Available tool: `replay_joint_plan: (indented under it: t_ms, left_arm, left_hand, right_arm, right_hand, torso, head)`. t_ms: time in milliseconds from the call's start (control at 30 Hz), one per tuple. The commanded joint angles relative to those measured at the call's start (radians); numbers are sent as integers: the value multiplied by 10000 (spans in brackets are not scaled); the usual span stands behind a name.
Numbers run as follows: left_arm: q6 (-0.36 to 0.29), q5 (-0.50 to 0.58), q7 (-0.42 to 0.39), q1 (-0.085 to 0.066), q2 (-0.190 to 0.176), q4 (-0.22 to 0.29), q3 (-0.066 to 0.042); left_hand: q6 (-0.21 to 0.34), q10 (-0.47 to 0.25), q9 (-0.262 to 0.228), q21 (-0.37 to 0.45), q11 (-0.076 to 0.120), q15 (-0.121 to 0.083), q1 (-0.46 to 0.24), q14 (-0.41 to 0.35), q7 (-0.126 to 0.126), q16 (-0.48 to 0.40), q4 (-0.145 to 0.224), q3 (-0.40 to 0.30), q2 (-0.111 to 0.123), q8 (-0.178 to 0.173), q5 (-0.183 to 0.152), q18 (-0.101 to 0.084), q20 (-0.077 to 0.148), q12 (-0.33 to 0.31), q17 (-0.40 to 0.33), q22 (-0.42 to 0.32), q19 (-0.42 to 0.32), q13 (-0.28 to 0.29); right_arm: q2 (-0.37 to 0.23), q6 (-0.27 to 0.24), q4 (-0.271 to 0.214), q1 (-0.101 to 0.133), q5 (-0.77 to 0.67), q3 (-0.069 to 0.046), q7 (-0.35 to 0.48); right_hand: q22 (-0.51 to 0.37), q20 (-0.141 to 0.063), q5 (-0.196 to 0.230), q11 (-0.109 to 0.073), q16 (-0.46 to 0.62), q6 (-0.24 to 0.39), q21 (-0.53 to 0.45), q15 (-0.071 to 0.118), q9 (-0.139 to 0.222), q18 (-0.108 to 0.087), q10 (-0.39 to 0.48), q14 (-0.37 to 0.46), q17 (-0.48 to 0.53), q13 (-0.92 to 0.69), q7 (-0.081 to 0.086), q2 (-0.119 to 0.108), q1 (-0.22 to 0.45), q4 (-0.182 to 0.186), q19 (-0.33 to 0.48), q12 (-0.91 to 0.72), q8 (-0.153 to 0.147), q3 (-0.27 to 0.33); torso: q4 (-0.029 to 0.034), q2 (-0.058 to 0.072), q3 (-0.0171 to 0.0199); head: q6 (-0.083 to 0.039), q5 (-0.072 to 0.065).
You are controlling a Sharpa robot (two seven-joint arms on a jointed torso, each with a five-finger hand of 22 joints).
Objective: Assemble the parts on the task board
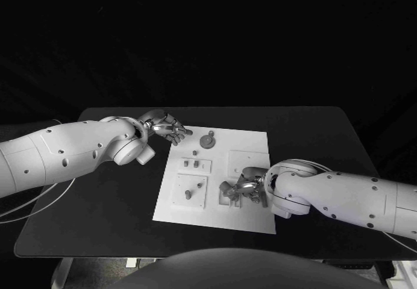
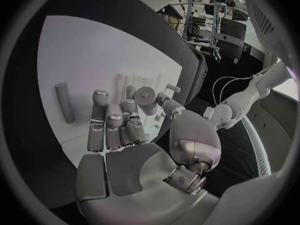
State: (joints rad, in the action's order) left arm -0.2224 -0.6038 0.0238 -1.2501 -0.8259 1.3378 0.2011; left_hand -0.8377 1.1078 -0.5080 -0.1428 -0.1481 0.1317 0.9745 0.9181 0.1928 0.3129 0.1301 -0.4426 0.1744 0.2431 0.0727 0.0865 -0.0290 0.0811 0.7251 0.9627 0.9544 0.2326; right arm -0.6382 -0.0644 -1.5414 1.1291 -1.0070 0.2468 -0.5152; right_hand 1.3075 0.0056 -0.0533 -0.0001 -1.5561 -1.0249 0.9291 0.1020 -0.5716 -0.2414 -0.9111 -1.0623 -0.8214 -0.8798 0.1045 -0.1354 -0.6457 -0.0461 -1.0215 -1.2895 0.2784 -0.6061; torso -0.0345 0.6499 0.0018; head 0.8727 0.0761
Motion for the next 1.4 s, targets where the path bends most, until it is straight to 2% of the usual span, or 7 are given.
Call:
replay_joint_plan:
  t_ms: [33,333,933,1033,1100,1267,1400]
  left_arm:
    - [21,-14,-48,-12,13,16,-5]
    - [43,-20,0,-12,18,-1,-4]
    - [18,-26,-5,-12,38,-31,15]
    - [10,-26,-15,-12,34,-35,20]
    - [5,-26,-23,-12,30,-42,24]
    - [-19,-26,-42,-12,29,-73,28]
    - [-6,-26,-37,-12,37,-67,32]
  left_hand:
    - [83,-67,18,64,-4,-4,14,-3,-16,-53,17,19,-58,33,-40,150,-25,-50,17,15,-45,11]
    - [85,-69,19,66,-4,-4,13,-3,-16,-56,16,19,-55,33,-40,150,-25,-51,19,16,-44,12]
    - [90,-72,23,71,-5,-3,13,-4,-15,-63,15,17,-47,34,-39,150,-25,-53,25,18,-45,15]
    - [89,-72,23,72,-5,-3,14,-3,-15,-64,14,15,-51,34,-38,151,-25,-53,25,19,-44,15]
    - [89,-71,23,72,-5,-4,16,-2,-15,-64,14,13,-53,34,-38,151,-24,-53,26,19,-44,15]
    - [87,-69,23,72,-4,-5,23,0,-15,-65,18,10,-58,36,-36,153,-23,-52,28,20,-42,17]
    - [86,-67,23,72,-3,-5,28,2,-16,-65,21,8,-60,38,-36,153,-22,-51,30,21,-41,18]
  right_arm:
    - [25,273,-12,-9,-118,3,-34]
    - [32,409,-73,-9,-4,3,92]
    - [-107,-34,-118,-18,-31,2,576]
    - [-197,-21,-181,-17,-230,2,749]
    - [-213,112,-218,-17,-387,2,841]
    - [-192,339,-225,-18,-1150,2,940]
    - [-121,221,-124,-18,-1630,2,753]
  right_hand:
    - [72,-22,47,-14,24,85,-60,12,-7,-204,95,84,-18,-16,11,-267,61,188,68,15,-20,-107]
    - [81,-36,45,2,17,154,-54,0,-44,-204,133,116,-16,-18,27,-656,58,513,66,4,10,-348]
    - [92,-36,45,10,8,186,-40,-8,-77,-204,144,126,-13,-21,35,-672,-20,645,65,-12,40,-442]
    - [117,-61,45,-7,-22,153,14,5,-113,-204,95,81,-16,-29,20,-432,-332,355,17,-53,89,-416]
    - [138,-84,42,-26,-40,124,61,19,-151,-204,37,30,-8,-29,0,-204,-801,-232,-10,-86,139,-302]
    - [139,-122,45,-90,-74,-49,128,53,-226,-203,-156,-120,16,-16,-68,7,-1796,-1255,-118,-154,276,-272]
    - [113,-130,45,-200,-112,-343,188,105,-309,-204,-487,-353,56,-8,-185,165,-2122,-1595,-309,-269,461,-136]
  torso:
    - [2,-2,0]
    - [6,-2,-1]
    - [-4,-5,4]
    - [-6,-3,7]
    - [-7,0,9]
    - [-7,2,6]
    - [-6,-1,7]
  head:
    - [-1,-6]
    - [-1,2]
    - [-1,6]
    - [-1,17]
    - [-1,18]
    - [-1,17]
    - [-1,-2]
